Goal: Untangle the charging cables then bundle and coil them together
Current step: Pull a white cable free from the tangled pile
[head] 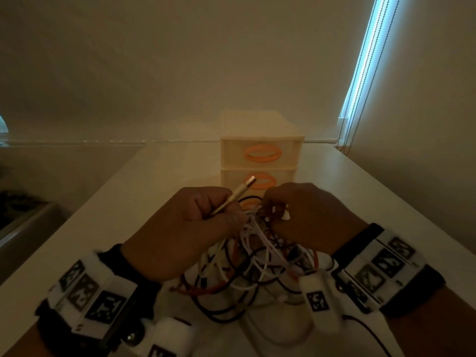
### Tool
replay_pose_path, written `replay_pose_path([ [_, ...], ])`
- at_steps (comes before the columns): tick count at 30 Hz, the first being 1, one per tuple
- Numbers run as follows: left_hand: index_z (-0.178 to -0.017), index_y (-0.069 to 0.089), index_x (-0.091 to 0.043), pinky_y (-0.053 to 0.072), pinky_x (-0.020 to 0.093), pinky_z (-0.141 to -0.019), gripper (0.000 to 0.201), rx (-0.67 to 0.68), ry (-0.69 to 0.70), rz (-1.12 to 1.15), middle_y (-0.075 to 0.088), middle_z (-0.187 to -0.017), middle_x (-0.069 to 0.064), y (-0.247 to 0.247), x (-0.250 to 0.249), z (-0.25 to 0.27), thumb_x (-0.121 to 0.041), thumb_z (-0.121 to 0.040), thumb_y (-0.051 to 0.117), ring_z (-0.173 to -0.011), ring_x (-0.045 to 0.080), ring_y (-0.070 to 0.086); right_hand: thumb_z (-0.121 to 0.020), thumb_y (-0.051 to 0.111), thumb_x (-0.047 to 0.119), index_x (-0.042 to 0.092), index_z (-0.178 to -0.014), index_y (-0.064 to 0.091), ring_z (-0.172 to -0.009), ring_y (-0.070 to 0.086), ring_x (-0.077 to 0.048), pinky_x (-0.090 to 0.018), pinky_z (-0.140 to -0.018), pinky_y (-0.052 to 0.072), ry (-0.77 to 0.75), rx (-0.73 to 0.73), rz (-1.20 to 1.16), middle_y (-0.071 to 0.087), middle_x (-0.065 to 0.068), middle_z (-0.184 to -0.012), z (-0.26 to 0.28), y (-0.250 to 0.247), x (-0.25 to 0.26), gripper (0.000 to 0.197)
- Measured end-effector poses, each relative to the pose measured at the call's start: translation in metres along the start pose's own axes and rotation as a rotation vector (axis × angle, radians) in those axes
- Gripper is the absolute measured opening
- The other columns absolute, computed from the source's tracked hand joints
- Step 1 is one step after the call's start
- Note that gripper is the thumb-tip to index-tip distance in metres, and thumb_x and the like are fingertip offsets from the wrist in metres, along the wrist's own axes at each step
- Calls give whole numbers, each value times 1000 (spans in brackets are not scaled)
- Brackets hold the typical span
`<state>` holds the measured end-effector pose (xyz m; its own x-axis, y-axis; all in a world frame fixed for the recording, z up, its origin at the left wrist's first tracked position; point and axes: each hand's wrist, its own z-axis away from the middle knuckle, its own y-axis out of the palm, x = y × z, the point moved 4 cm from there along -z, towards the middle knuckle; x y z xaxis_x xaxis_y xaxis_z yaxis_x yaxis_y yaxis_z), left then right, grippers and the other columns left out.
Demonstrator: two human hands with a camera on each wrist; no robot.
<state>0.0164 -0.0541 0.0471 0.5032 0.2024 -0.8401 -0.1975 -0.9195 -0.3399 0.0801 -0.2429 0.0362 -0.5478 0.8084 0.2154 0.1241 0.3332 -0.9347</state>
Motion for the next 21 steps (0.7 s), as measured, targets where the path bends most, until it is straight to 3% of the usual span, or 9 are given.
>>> replay_pose_path([
  [3,-62,61,-18,34,18,-48,24,-26,25,49,44,-52,-5,-9,-4,1,-37,-75,64,-47,7,37,-81,68,40,34,-87,60,-83,58,-14,-31,-69,51,106,-63,171,59,13,-87,-4,-27,-13,12],
  [6,-60,64,-21,32,25,-49,16,-130,78,102,46,-52,3,-27,-11,3,-35,-69,65,-47,16,37,-81,67,48,34,-76,59,-79,57,-10,-31,-71,50,204,-105,207,55,16,-75,-3,-55,-27,17],
  [8,-58,65,-20,30,23,-47,15,-226,131,166,45,-50,7,-51,-9,4,-32,-66,69,-45,19,35,-80,69,49,35,-76,60,-75,57,-8,-33,-74,53,235,-112,202,55,17,-71,-1,-68,-29,17],
  [11,-59,61,-21,32,21,-45,27,-204,148,218,44,-48,-2,-71,-5,2,-41,-68,77,-41,16,33,-84,67,42,33,-83,59,-68,53,-5,-31,-70,52,196,-175,255,53,15,-70,1,-80,-19,11],
  [14,-62,63,-17,34,22,-44,25,-276,58,37,46,-50,0,-56,-1,2,-41,-67,67,-45,13,38,-82,61,38,33,-87,57,-71,54,-9,-37,-75,53,129,-176,247,54,14,-73,-1,-76,-2,8],
  [16,-68,63,-15,36,20,-46,33,-195,4,-184,46,-52,3,-34,-1,1,-47,-71,62,-48,8,40,-80,60,37,36,-91,57,-80,57,-10,-43,-88,49,95,-97,189,56,16,-78,-4,-63,7,11],
  [18,-69,60,-11,34,17,-47,32,-163,-47,-290,43,-54,5,-23,5,-2,-39,-84,67,-49,6,38,-82,64,34,39,-93,58,-85,57,-7,-45,-93,45,51,-37,145,58,17,-84,-5,-52,14,14],
  [19,-70,60,-8,33,17,-47,30,-193,-79,-293,41,-53,2,-25,10,-4,-30,-90,67,-48,6,37,-83,67,34,39,-92,58,-84,56,-5,-41,-91,47,11,-36,105,57,17,-85,-1,-48,17,13],
  [21,-71,60,-5,32,19,-46,27,-267,-152,-231,40,-51,-2,-31,19,-5,-21,-93,63,-46,8,35,-83,68,37,34,-87,61,-79,53,-3,-25,-77,47,-70,-4,14,54,16,-81,13,-48,28,9],
])
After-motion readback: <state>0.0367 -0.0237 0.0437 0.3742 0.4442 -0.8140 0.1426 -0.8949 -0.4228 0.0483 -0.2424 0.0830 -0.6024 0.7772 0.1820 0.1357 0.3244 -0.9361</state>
